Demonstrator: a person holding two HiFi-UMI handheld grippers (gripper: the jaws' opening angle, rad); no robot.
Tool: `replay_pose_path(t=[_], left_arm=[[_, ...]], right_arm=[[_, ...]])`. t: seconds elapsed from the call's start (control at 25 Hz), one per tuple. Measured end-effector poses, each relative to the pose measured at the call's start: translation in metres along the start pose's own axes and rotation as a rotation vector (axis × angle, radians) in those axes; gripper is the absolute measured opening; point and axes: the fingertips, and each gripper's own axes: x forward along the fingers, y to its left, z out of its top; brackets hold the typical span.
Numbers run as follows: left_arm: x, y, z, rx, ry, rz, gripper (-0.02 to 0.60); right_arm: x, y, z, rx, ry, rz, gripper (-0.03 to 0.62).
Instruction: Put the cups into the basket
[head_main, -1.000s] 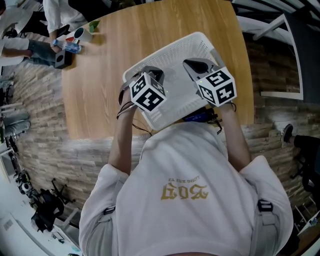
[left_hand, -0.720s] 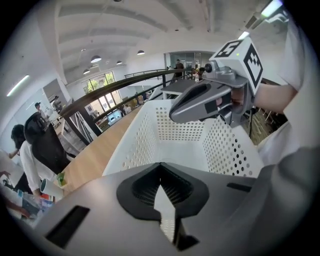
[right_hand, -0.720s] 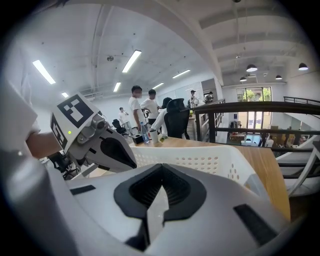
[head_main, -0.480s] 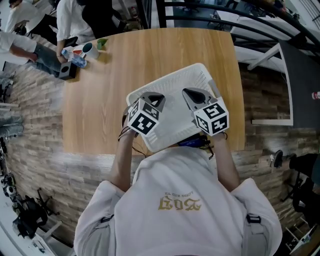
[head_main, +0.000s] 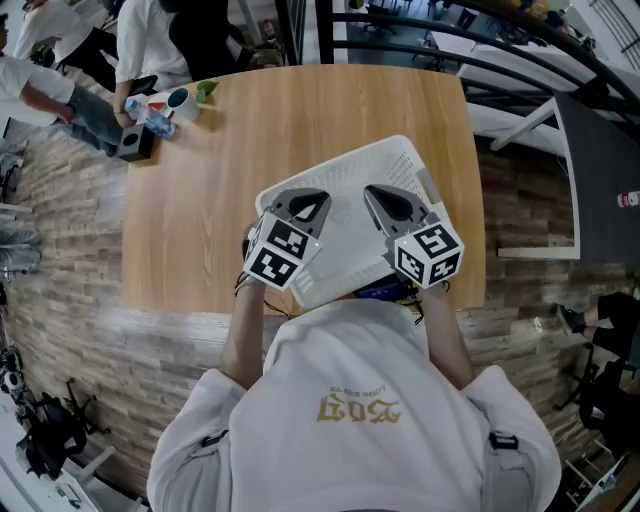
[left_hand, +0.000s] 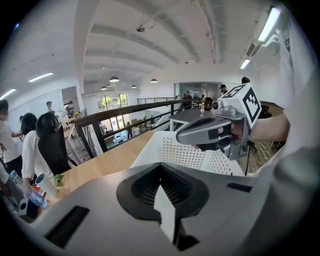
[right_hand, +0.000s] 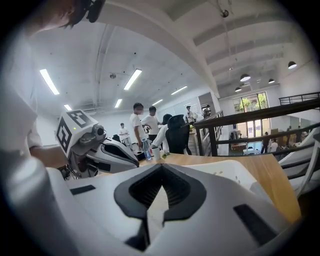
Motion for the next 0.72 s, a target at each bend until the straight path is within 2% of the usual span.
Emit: replay_pose_path(t=[0.12,0.2,0.28,0.4,0.52,0.64,0.72], left_arm=[[-0.004,-0.004,0.005,-0.109,-0.064,-0.075,0.008],[-0.01,-0.001,0.011,-0.174,-0.113,-0.081,0.008],[-0.02,0.008,0.02,-0.183,-0.172,-0.02,0.008],[-0.048,0.025,0.047,-0.139,-0.354,0.109,0.006],[-0.073,0.03,0.064,-0.088,-0.481,0.186,0.006],[-0.086,0.034,0.071,-0.068,-0.532,0.249,0.006],[-0.092,0.037,0.073,-0.083,-0.554,0.275,0.006]], right_arm=[[0.0,0.001,0.002,-0.017,-0.006,-0.026,0.011],[-0.002,0.001,0.003,-0.007,-0.011,-0.034,0.011],[-0.006,0.0,0.007,0.054,-0.045,-0.032,0.011],[-0.013,-0.003,0.018,0.153,-0.118,-0.029,0.011],[-0.02,0.001,0.031,0.094,-0.142,-0.053,0.011],[-0.029,0.004,0.049,0.025,-0.18,-0.091,0.011],[-0.032,0.006,0.058,-0.006,-0.207,-0.1,0.011]])
